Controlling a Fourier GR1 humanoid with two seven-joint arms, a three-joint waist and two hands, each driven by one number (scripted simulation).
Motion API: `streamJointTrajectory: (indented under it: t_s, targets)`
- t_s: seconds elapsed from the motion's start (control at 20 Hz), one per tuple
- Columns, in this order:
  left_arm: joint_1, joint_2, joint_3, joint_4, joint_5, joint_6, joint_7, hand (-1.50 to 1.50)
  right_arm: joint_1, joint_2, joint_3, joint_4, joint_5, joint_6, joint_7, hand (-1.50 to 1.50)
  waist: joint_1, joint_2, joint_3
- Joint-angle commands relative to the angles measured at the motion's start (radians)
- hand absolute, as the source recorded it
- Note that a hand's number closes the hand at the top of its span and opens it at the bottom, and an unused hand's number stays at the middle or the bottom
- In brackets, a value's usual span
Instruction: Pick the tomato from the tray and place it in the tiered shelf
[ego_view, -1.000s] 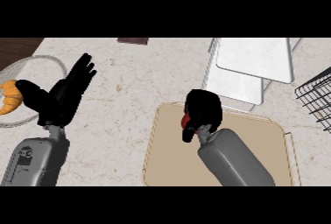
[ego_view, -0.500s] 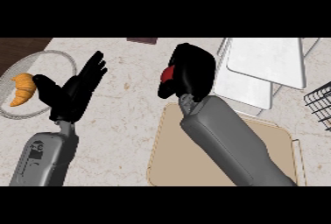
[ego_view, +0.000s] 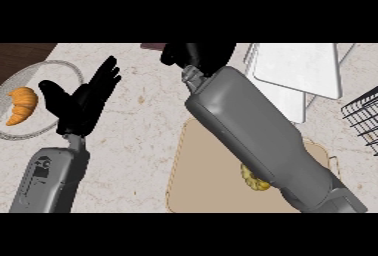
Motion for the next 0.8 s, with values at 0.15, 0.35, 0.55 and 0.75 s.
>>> streamJointTrajectory:
  t_s: [0.15, 0.35, 0.55, 0.75]
  targets:
    - [0.012, 0.0, 0.016, 0.029, -0.016, 0.021, -0.027, 0.0, -0.213, 0.01, -0.046, 0.169, 0.075, -0.028, 0.311, 1.5, -0.031, -0.003, -0.001]
    - [0.03, 0.005, 0.025, 0.014, -0.015, 0.027, -0.026, 0.0, -0.243, 0.01, -0.102, 0.243, 0.117, -0.047, 0.312, 1.5, -0.063, -0.01, 0.001]
    - [0.065, 0.006, 0.039, 0.018, -0.009, 0.031, -0.034, 0.0, -0.28, 0.01, -0.174, 0.301, 0.15, -0.022, 0.312, 1.5, -0.09, -0.015, 0.002]
    - [0.065, 0.016, 0.056, 0.014, -0.009, 0.04, -0.029, 0.0, -0.276, 0.01, -0.225, 0.278, 0.177, -0.086, 0.313, 1.5, -0.115, -0.02, 0.004]
